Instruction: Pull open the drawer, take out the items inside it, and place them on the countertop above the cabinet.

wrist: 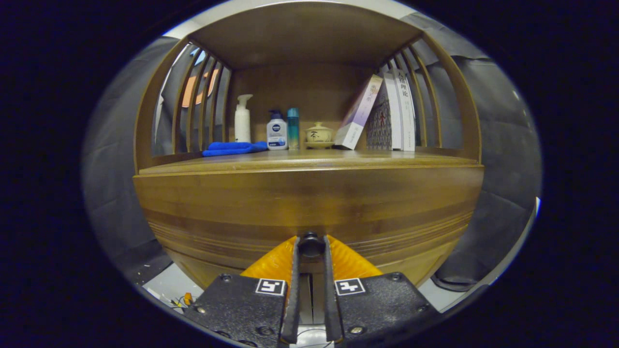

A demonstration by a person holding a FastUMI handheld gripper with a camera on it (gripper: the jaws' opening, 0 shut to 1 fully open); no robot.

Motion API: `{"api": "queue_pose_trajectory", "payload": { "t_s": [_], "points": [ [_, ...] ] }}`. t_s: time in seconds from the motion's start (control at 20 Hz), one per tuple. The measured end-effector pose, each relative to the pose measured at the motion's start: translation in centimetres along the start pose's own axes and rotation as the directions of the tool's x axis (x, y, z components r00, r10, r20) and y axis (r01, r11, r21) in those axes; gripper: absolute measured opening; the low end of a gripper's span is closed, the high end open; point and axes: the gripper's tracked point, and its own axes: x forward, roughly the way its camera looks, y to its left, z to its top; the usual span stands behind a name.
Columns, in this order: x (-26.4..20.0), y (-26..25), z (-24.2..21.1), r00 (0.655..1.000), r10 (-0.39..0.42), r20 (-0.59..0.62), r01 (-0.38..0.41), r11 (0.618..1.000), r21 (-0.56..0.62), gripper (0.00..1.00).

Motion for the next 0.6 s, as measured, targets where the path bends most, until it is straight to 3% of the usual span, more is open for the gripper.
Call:
{"api": "queue_pose_trajectory", "payload": {
  "t_s": [0.6],
  "points": [
    [-2.7,-0.3,-0.9,1.000,0.003,-0.012,-0.003,1.000,0.002,0.24]
  ]
}}
